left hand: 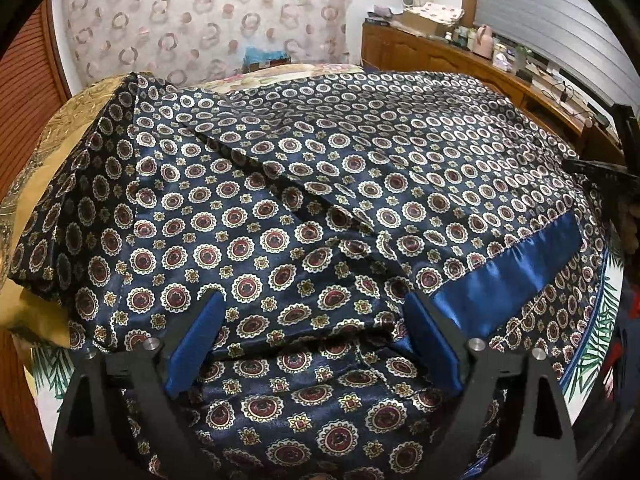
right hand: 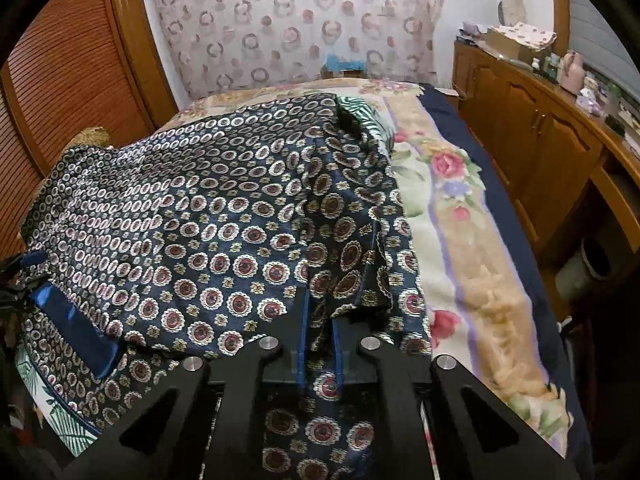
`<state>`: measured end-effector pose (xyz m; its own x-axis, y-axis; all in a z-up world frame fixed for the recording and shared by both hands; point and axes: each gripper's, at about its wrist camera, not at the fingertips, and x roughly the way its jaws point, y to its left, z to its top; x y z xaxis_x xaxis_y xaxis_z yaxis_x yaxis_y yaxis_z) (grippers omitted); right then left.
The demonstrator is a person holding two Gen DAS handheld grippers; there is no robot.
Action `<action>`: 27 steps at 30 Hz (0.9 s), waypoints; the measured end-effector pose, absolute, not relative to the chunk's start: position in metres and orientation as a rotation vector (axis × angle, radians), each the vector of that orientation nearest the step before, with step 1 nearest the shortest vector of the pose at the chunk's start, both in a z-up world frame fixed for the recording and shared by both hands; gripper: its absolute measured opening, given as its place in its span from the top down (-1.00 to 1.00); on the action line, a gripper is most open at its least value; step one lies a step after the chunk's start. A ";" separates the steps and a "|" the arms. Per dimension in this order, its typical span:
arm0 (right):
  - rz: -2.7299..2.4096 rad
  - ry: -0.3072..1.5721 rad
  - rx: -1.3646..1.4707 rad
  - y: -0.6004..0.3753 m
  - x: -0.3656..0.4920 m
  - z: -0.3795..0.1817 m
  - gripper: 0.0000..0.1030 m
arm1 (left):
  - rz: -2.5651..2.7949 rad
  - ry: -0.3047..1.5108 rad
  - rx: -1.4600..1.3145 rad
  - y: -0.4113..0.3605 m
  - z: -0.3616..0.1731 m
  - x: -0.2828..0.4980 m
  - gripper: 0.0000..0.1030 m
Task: Fold small clothes
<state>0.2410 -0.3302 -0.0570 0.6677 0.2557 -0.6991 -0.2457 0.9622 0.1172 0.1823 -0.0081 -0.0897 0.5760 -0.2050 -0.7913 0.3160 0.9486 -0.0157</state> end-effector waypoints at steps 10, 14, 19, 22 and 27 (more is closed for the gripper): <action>0.297 0.749 0.026 -0.326 0.223 -0.059 0.93 | -0.302 0.909 0.134 -0.008 -0.089 0.182 -0.82; 0.279 0.757 0.039 -0.331 0.227 -0.067 0.93 | -0.295 0.911 0.130 -0.008 -0.089 0.183 -0.82; 0.260 0.738 0.006 -0.328 0.225 -0.069 0.93 | -0.296 0.909 0.136 -0.008 -0.088 0.179 -0.82; 0.245 0.730 -0.028 -0.321 0.222 -0.068 0.93 | -0.303 0.897 0.115 -0.002 -0.085 0.172 -0.82; 0.245 0.726 -0.035 -0.319 0.222 -0.069 0.93 | -0.299 0.825 0.099 0.013 -0.063 0.151 -0.78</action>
